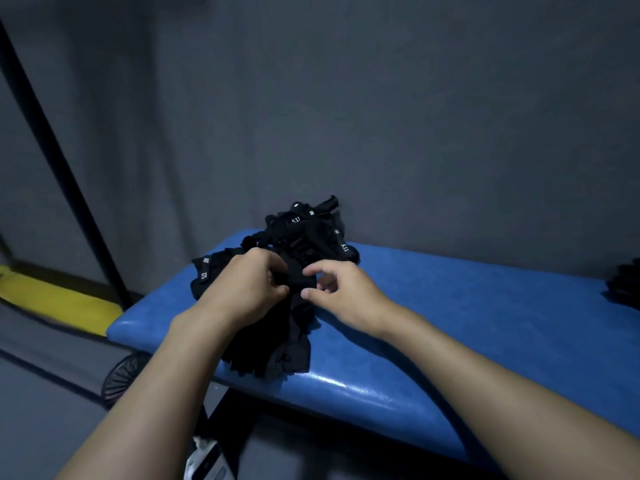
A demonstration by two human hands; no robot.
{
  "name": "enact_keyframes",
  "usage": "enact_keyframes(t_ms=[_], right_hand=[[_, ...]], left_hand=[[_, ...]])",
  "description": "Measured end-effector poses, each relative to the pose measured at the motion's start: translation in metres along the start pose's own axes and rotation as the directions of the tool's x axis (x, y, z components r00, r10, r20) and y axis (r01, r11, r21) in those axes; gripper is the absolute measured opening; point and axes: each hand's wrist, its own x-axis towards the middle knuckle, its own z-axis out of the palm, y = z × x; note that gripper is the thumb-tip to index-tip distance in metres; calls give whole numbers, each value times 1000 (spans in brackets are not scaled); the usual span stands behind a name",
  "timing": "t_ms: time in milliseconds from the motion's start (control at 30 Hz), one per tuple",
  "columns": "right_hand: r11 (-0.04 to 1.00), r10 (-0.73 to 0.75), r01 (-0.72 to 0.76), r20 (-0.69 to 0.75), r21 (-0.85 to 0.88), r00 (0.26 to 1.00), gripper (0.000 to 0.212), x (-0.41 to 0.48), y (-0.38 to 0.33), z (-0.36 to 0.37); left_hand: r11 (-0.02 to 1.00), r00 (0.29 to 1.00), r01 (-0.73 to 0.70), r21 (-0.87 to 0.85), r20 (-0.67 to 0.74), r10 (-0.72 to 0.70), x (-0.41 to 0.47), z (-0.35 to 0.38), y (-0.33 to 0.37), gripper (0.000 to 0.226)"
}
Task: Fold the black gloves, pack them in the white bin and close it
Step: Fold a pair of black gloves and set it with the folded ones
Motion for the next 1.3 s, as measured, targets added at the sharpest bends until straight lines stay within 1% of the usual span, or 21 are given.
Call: enact_keyframes(t_ms=[67,100,200,300,367,533,667,733,767,833,867,933,1000,1067,1133,1233,1267,1300], right_hand=[[1000,-14,14,-52,17,999,10,-1,-1,-1],[1000,-13,15,-74,27,997,8,-1,-1,-3],[997,12,-1,-130,80,991,10,-5,1,-15],[989,43,-11,-217,149,975,12,-11,9,-36],[984,53,-2,-283,180,958,15,-20,15,-56],[972,68,26,-386,234,920,19,-52,33,-106],[960,77,50,-434,274,898,21,-80,44,-138],[953,96,47,-445,299,890,19,-92,49,-149],[946,114,41,-449,321,886,17,-98,53,-153],[932,152,26,-457,361,876,14,-104,58,-159],[924,167,27,-464,382,870,14,-107,59,-161],[905,179,47,-479,423,860,14,-110,62,-164],[902,183,43,-470,430,863,13,-112,65,-166],[930,181,-4,-446,368,876,17,-115,68,-170],[947,184,-43,-429,318,884,26,-116,70,-173],[905,203,-41,-344,424,917,33,-115,70,-175],[895,194,-35,-318,445,928,34,-115,69,-174],[897,183,-23,-324,441,928,30,-114,68,-173]], left_hand=[[1000,1000,-11,-10,-29,10,0,2,3,15],[999,998,-28,-20,-51,27,0,3,5,9],[992,988,-82,-93,-142,68,0,7,15,7],[978,969,-128,-167,-231,87,5,14,26,18],[967,965,-153,-203,-244,102,8,20,36,25],[929,967,-218,-299,-195,164,13,39,69,42],[855,971,-239,-461,-125,204,20,57,100,50],[822,969,-242,-516,-92,228,22,66,114,46],[818,968,-247,-520,-86,237,23,71,121,38],[820,965,-258,-510,-95,245,23,79,133,15],[822,965,-260,-507,-104,242,23,82,137,10],[824,969,-245,-510,-111,220,23,86,144,11],[782,973,-227,-580,-97,210,22,86,149,14],[736,969,-230,-637,-77,236,20,83,154,13],[716,956,-250,-652,-48,290,17,81,158,10],[689,938,-236,-685,25,347,12,79,162,9],[682,935,-227,-696,39,352,11,78,163,8],[679,936,-215,-702,52,349,10,78,162,8]])
